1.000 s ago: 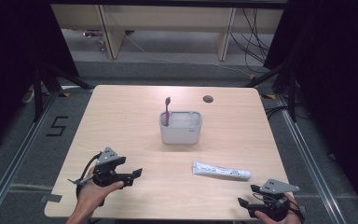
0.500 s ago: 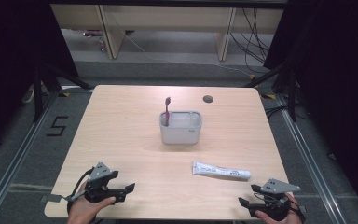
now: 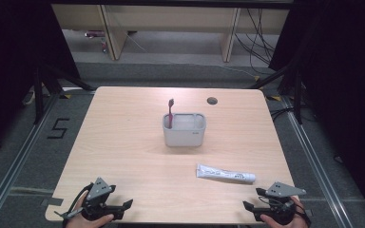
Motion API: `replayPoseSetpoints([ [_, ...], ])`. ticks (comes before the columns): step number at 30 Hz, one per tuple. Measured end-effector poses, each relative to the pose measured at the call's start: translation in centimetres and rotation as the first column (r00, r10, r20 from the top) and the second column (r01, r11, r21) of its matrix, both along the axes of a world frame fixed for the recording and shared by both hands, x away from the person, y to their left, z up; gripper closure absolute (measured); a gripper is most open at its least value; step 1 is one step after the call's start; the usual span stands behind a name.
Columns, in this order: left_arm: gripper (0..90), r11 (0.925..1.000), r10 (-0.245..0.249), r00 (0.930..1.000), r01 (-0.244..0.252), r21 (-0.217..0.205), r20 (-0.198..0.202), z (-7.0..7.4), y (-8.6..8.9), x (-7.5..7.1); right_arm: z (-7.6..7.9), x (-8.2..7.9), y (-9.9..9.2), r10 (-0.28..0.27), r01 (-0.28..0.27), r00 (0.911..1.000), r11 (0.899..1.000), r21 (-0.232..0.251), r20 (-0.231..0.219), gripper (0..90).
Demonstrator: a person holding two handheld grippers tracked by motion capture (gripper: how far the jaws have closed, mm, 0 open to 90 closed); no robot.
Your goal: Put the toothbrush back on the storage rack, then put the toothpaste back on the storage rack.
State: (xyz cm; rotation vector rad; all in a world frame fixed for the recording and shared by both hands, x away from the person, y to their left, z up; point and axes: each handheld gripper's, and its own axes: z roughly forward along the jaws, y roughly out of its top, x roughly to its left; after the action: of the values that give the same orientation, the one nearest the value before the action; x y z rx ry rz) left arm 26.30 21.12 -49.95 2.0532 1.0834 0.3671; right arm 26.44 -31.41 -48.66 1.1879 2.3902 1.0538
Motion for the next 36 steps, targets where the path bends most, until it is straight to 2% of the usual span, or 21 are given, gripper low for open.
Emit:
replayPoseSetpoints([
  [1,16.7,0.9996,-0.011,0.9999,0.011,0.028,0.006,-0.1,0.0,-0.2,0.0,0.0,0.0,0.005,-0.005,1.0,1.0,0.0,-0.005,28.4],
  [2,16.8,0.9996,-0.011,0.9999,0.011,0.028,0.006,-0.1,0.0,-0.2,0.0,0.0,0.0,0.005,-0.005,1.0,1.0,0.0,-0.005,28.4],
  [3,16.9,0.9991,-0.01,0.9999,0.01,0.041,0.005,-0.2,-0.1,-0.5,0.0,-0.1,0.2,0.002,-0.002,0.9996,1.0,0.011,-0.028,28.4],
  [5,16.9,0.999,-0.013,0.9999,0.012,0.044,0.006,-0.3,-0.1,-0.7,0.0,-0.1,0.1,0.007,-0.006,0.9997,1.0,0.009,-0.023,28.4],
  [6,16.9,0.999,-0.012,0.9999,0.012,0.044,0.001,-0.4,-0.2,-0.8,-0.1,0.0,0.1,0.014,-0.014,0.9999,1.0,0.002,0.001,28.4],
  [8,16.9,0.9988,-0.013,0.9999,0.013,0.047,-0.001,-0.5,-0.2,-0.9,0.0,-0.1,0.1,0.008,-0.007,0.9998,1.0,0.011,-0.019,28.4],
  [9,16.9,0.9988,-0.014,0.9998,0.015,0.047,-0.01,-0.5,-0.3,-1.0,0.0,0.0,0.1,0.006,-0.006,1.0,1.0,-0.005,0.001,28.4],
  [16,17.2,0.9979,-0.019,0.9996,0.021,0.061,-0.023,-0.8,-0.2,-1.2,0.4,-0.2,0.2,0.006,-0.006,1.0,1.0,0.003,0.0,28.3],
  [17,17.2,0.9982,-0.017,0.9997,0.018,0.058,-0.02,-0.8,-0.2,-1.2,0.4,0.0,0.2,0.017,-0.017,0.9996,1.0,-0.003,0.024,28.3],
  [18,17.2,0.997,-0.022,0.9995,0.024,0.074,-0.021,-0.8,-0.1,-1.2,0.4,-0.1,0.4,0.013,-0.013,0.9999,1.0,0.01,0.006,28.3],
  [19,17.2,0.9965,-0.026,0.9993,0.028,0.079,-0.027,-0.8,-0.1,-1.1,0.5,0.0,0.4,0.024,-0.023,0.9994,1.0,-0.007,0.024,28.3],
  [20,17.2,0.9965,-0.026,0.9993,0.028,0.079,-0.027,-0.8,-0.1,-1.1,0.5,0.0,0.4,0.024,-0.023,0.9994,1.0,-0.007,0.024,28.3],
  [21,17.3,0.9977,-0.012,0.9998,0.014,0.067,-0.018,-1.0,-0.2,-1.1,0.7,0.1,0.4,0.032,-0.032,0.9989,0.999,-0.016,0.033,28.1],
  [24,17.2,0.9973,-0.026,0.9994,0.027,0.069,-0.024,-1.1,-0.1,-1.1,1.1,0.0,0.7,0.032,-0.032,0.9993,0.999,-0.012,0.018,28.0],
  [25,17.2,0.9966,-0.025,0.9992,0.027,0.077,-0.03,-1.2,-0.1,-1.1,1.5,0.3,0.9,0.059,-0.057,0.997,0.998,-0.036,0.051,28.0],
  [26,17.2,0.9966,-0.025,0.9992,0.027,0.077,-0.03,-1.2,-0.1,-1.1,1.5,0.3,0.9,0.059,-0.057,0.997,0.998,-0.036,0.051,28.0],
  [27,17.2,0.997,-0.013,0.9996,0.015,0.076,-0.024,-1.3,-0.1,-1.1,1.9,0.4,1.4,0.085,-0.081,0.9946,0.995,-0.053,0.061,28.1],
  [28,17.2,0.996,-0.028,0.9992,0.03,0.085,-0.029,-1.2,0.1,-1.1,2.0,0.6,1.6,0.104,-0.099,0.9921,0.993,-0.069,0.071,28.1],
  [29,17.2,0.998,-0.015,0.9996,0.016,0.062,-0.023,-1.2,0.0,-1.1,2.2,0.6,1.9,0.111,-0.106,0.9917,0.991,-0.079,0.064,28.4],
  [33,17.2,0.9974,-0.01,0.9996,0.012,0.072,-0.025,-1.3,0.3,-1.0,2.8,1.3,2.6,0.162,-0.153,0.9848,0.978,-0.14,0.061,30.6],
  [36,17.2,0.9969,-0.015,0.9995,0.017,0.076,-0.028,-1.3,0.3,-1.0,2.9,1.6,3.0,0.161,-0.153,0.9862,0.976,-0.157,0.039,31.6],
])
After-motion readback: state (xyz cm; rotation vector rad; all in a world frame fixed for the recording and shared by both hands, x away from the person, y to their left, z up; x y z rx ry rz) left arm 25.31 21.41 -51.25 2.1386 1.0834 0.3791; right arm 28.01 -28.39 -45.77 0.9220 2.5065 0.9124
